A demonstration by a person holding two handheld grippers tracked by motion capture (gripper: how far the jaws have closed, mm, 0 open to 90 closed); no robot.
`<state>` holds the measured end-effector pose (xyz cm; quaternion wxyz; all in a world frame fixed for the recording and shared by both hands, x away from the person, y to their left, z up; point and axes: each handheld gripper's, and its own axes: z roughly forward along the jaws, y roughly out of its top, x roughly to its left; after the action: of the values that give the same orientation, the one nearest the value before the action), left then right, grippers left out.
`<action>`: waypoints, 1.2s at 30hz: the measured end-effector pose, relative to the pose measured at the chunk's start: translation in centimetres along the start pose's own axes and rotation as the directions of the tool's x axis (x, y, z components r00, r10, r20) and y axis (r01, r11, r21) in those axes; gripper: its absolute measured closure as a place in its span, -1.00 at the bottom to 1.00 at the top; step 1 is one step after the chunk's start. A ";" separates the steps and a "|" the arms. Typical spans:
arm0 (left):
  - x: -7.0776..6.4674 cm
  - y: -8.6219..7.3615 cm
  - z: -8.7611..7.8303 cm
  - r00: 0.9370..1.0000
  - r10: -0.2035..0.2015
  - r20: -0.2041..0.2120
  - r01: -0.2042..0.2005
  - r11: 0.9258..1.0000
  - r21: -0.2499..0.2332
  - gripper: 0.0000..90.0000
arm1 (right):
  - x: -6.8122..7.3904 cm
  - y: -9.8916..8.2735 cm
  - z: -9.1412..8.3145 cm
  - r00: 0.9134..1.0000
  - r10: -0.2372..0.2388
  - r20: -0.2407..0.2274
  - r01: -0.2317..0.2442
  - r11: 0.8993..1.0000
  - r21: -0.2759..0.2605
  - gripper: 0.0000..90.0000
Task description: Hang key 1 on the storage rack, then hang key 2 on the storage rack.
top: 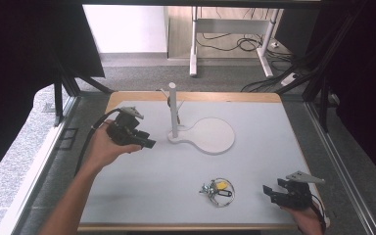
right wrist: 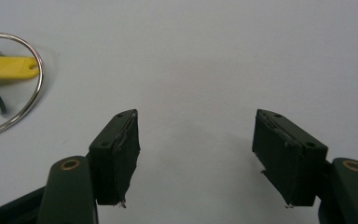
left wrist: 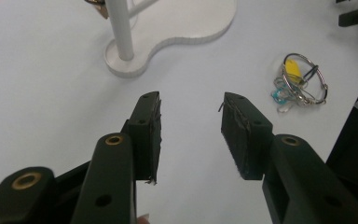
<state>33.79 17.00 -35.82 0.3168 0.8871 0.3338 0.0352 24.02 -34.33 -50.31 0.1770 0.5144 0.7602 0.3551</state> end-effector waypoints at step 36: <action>-2.4 -9.5 4.4 0.999 -0.036 0.037 0.038 0.998 -0.050 0.14 | 6.3 8.7 -4.3 0.918 -0.299 -0.262 0.337 0.935 0.110 0.13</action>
<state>27.72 18.57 -44.52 0.3456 0.8731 0.3433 0.0216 24.46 -28.22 -40.50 0.0990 0.3489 0.8746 0.3218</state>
